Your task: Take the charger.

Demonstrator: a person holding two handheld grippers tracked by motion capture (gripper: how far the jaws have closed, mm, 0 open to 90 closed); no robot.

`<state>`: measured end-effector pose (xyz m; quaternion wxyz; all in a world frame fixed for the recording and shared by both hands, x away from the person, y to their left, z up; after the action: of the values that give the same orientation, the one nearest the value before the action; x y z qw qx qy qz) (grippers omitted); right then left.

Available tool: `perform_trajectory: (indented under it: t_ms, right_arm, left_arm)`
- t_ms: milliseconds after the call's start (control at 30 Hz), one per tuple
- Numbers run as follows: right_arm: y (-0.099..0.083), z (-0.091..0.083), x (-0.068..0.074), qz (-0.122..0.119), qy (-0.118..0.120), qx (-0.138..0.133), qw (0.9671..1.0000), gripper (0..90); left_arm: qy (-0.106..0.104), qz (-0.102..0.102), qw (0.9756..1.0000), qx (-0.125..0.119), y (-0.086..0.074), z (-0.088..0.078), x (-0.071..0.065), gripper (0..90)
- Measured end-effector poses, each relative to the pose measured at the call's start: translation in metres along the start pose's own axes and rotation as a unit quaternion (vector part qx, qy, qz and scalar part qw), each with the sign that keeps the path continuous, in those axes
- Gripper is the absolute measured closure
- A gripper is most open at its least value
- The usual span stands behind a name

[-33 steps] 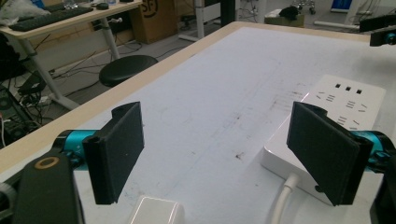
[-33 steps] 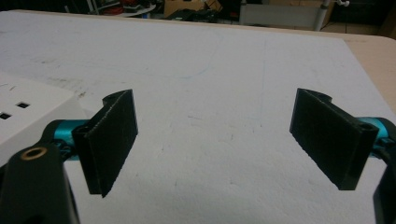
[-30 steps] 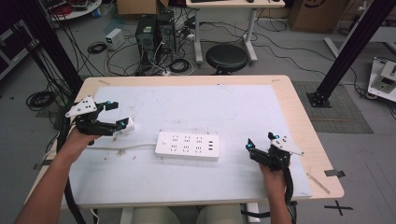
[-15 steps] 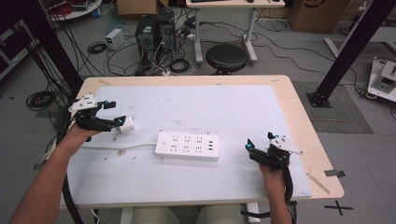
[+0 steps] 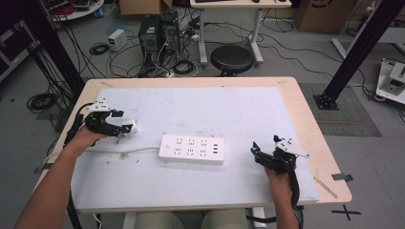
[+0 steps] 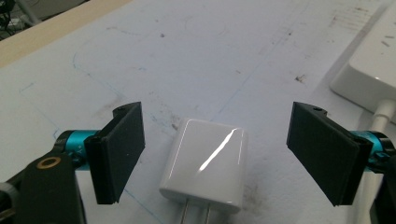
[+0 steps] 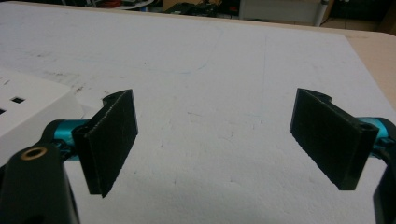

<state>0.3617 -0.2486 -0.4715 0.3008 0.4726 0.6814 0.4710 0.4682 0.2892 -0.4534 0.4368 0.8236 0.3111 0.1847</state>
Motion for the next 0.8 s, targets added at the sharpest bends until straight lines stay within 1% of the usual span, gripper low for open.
perform_trajectory:
  t_ms: [33,133,200,333,367,400,467,600,700,733,767,800]
  right_arm:
    - [0.0,0.0,0.0,0.0,0.0,0.001,1.0,15.5]
    - [0.0,0.0,0.0,-0.001,0.0,0.002,1.0,15.5]
    - [0.0,0.001,0.0,0.0,0.0,0.003,1.0,15.5]
    - [0.0,0.001,0.0,0.0,-0.001,0.005,1.0,15.5]
    - [0.0,0.001,0.0,0.0,-0.001,0.005,1.0,15.5]
    - [0.0,0.001,0.0,-0.001,-0.001,0.005,1.0,15.5]
    - [0.0,0.001,0.0,-0.002,-0.002,0.005,1.0,15.5]
    - [0.0,0.001,0.0,-0.001,-0.001,0.005,1.0,15.5]
    - [0.0,0.001,0.0,-0.001,-0.001,0.005,1.0,15.5]
    - [0.0,0.001,0.0,-0.001,-0.001,0.005,1.0,15.5]
    - [0.0,0.001,0.0,-0.001,-0.001,0.005,1.0,15.5]
    - [0.0,0.001,0.0,-0.001,-0.001,0.005,1.0,15.5]
  left_arm:
    - [0.001,-0.002,1.0,0.007,-0.003,0.002,0.001,19.2]
    - [-0.001,-0.003,0.9999,0.014,-0.006,0.005,0.002,19.2]
    - [-0.003,-0.008,0.9996,0.027,-0.011,0.01,0.003,19.2]
    - [-0.008,-0.005,0.999,0.044,-0.015,0.017,0.003,19.2]
    - [-0.008,-0.005,0.999,0.044,-0.015,0.017,0.003,19.3]
    - [-0.008,-0.003,0.9987,0.051,-0.017,0.019,0.003,19.3]
    - [-0.008,-0.003,0.9987,0.051,-0.017,0.019,0.003,19.3]
    - [-0.003,-0.012,0.9971,0.076,-0.024,0.025,0.004,19.3]
    - [-0.004,-0.012,0.9969,0.077,-0.025,0.026,0.004,19.8]
    - [-0.004,-0.009,0.9964,0.084,-0.026,0.027,0.003,21.5]
    - [-0.004,-0.009,0.9964,0.084,-0.026,0.027,0.003,22.6]
    - [0.0,-0.007,0.9964,0.085,-0.026,0.026,0.004,24.5]
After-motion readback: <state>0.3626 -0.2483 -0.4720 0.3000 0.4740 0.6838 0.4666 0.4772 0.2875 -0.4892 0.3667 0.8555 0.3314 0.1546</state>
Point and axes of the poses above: each handheld gripper's, and its own axes: z roughly forward along the jaws, y roughly out of its top, x roughly to its left, the point moved 6 cm from there along z, roughly forward along the jaws, and after that the axes turned 4 degrees about y, right-handed, at the moved point
